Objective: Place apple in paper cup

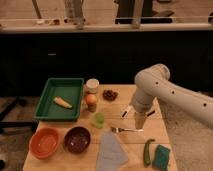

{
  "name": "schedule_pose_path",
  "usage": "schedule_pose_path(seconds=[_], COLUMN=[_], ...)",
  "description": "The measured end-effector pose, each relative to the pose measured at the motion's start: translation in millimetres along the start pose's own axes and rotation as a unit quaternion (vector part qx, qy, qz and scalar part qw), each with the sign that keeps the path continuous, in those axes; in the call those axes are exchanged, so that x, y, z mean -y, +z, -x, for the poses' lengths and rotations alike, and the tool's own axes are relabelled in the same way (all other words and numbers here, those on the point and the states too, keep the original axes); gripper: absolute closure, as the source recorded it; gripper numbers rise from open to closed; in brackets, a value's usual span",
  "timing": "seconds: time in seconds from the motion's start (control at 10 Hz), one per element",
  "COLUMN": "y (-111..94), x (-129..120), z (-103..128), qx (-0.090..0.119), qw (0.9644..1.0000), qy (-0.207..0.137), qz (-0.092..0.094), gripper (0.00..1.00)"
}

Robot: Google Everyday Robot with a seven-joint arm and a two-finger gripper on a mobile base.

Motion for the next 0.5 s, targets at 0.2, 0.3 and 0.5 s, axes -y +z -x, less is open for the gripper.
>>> schedule_pose_path(seconds=[0.2, 0.3, 0.5], y=[2.4, 2.5, 2.3], x=[1.9, 0.7, -0.3], z=[13.7, 12.1, 10.8], qx=[0.009, 0.007, 0.007], qw=[0.9999, 0.9999, 0.9999], qy=[-0.008, -0.008, -0.007], qz=[0.004, 0.006, 0.007], gripper=[0.2, 0.2, 0.2])
